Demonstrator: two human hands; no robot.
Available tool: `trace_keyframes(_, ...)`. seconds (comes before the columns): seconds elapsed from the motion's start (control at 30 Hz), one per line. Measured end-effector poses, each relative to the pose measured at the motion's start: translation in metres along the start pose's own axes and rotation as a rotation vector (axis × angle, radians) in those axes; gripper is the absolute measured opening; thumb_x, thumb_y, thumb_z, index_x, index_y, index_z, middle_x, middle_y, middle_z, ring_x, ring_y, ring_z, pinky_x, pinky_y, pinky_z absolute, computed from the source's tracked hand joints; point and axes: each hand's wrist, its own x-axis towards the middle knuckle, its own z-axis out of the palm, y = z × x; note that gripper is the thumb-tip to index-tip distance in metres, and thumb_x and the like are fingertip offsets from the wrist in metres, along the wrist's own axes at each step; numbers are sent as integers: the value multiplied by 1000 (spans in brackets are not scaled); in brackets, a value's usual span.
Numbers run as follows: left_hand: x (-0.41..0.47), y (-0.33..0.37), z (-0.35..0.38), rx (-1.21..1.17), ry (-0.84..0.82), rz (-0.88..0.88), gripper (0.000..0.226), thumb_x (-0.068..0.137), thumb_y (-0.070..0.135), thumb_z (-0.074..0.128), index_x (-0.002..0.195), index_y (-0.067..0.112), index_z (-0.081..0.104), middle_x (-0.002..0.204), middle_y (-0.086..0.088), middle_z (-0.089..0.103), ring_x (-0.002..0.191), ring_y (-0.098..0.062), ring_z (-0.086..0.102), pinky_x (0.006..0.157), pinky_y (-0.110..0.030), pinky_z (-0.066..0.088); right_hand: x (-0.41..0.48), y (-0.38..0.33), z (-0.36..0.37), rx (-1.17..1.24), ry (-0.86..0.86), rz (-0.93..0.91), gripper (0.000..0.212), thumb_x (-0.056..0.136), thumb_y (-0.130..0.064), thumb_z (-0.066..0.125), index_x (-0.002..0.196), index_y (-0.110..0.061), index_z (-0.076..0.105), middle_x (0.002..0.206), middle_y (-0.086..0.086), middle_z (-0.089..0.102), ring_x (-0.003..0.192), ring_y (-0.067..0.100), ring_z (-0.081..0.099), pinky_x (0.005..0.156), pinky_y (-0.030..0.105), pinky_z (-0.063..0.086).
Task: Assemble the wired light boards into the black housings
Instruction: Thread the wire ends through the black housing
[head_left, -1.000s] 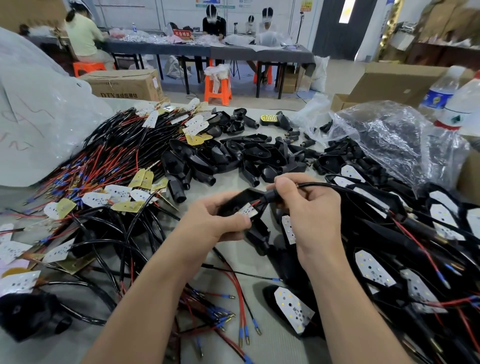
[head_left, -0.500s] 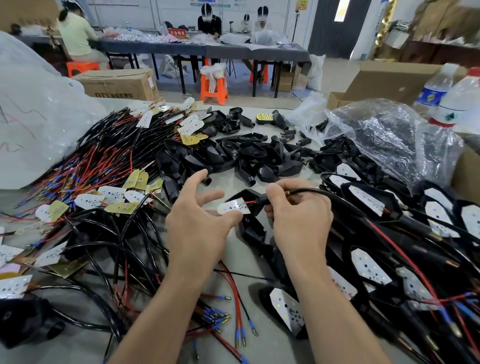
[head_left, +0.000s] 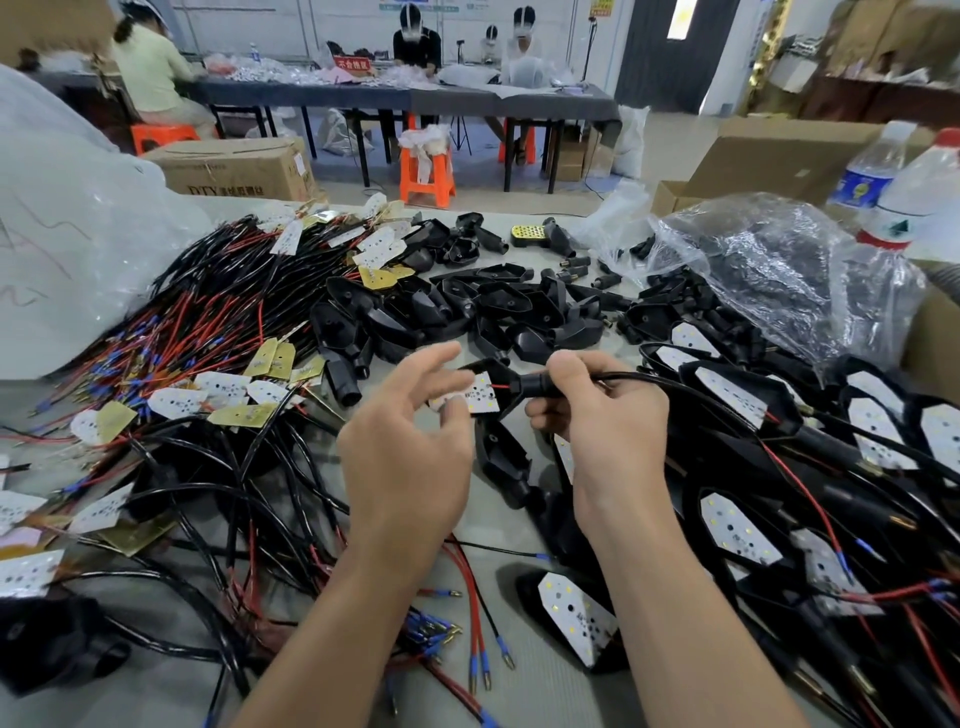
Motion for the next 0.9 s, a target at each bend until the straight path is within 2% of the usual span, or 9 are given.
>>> trace_keyframes(0.17, 17, -15, -6, -233, -95, -284, 45, 91, 17, 77, 131, 33, 66, 112, 16, 76, 101, 5, 69, 89, -19, 56, 1, -4, -2, 99, 5, 59, 15, 94, -8, 68, 80, -10, 68, 68, 10, 68, 50, 20, 62, 48, 25, 50)
trace_keyframes(0.27, 21, -12, -3, -587, -275, -595, 16, 100, 16, 64, 109, 8, 75, 92, -12, 80, 78, -17, 78, 66, -24, 61, 2, -5, -2, 137, -23, 56, 16, 92, -13, 70, 76, -13, 67, 67, 9, 68, 48, 18, 60, 46, 25, 48)
trace_keyframes(0.37, 21, -12, -4, -635, -338, -648, 18, 99, 19, 65, 94, 7, 77, 86, -19, 78, 71, -22, 78, 60, -23, 60, 3, -8, -5, 67, -43, 8, 17, 85, -26, 71, 70, -18, 69, 63, 9, 66, 46, 19, 56, 45, 29, 45)
trace_keyframes(0.57, 20, -10, -2, -690, -210, -653, 22, 98, 13, 66, 82, 9, 80, 81, -20, 78, 65, -22, 76, 57, -23, 59, -8, -18, -11, -738, -335, 50, 66, 81, -75, 50, 68, -13, 70, 54, 6, 68, 41, 16, 59, 59, 34, 48)
trace_keyframes(0.63, 24, -12, -4, -633, -119, -656, 18, 99, 12, 65, 88, 7, 77, 77, -16, 78, 63, -23, 76, 56, -23, 59, -14, -32, -14, -931, -513, 112, 66, 86, -73, 46, 67, -16, 72, 52, 4, 68, 37, 9, 55, 54, 25, 44)
trace_keyframes(0.7, 27, -14, -6, -534, -88, -608, 20, 100, 11, 64, 85, 10, 77, 72, -13, 77, 59, -23, 74, 54, -23, 58, -17, -41, -9, -900, -481, 13, 48, 85, -59, 59, 68, -16, 71, 51, 0, 66, 39, 6, 54, 48, 22, 42)
trace_keyframes(0.77, 25, -13, -6, -503, -143, -566, 31, 99, 8, 63, 74, 15, 79, 69, -14, 76, 55, -23, 73, 52, -24, 58, -22, -43, 0, -821, -280, -255, 29, 81, -42, 69, 70, -15, 68, 58, -3, 66, 49, 5, 54, 54, 26, 45)
trace_keyframes(0.83, 21, -10, -5, -542, -255, -541, 36, 98, 7, 63, 67, 14, 80, 68, -17, 75, 53, -24, 72, 51, -27, 58, -31, -44, 11, -991, -197, -508, 7, 81, -28, 71, 88, -26, 72, 82, -9, 71, 79, 8, 60, 77, 30, 48)
trace_keyframes(0.9, 19, -11, -6, -575, -377, -504, 38, 99, 8, 61, 67, 14, 80, 61, -11, 71, 49, -19, 67, 51, -24, 55, -39, -39, 16, -1221, -322, -522, 29, 87, -27, 66, 115, -32, 67, 113, -11, 68, 113, 16, 55, 97, 35, 37)
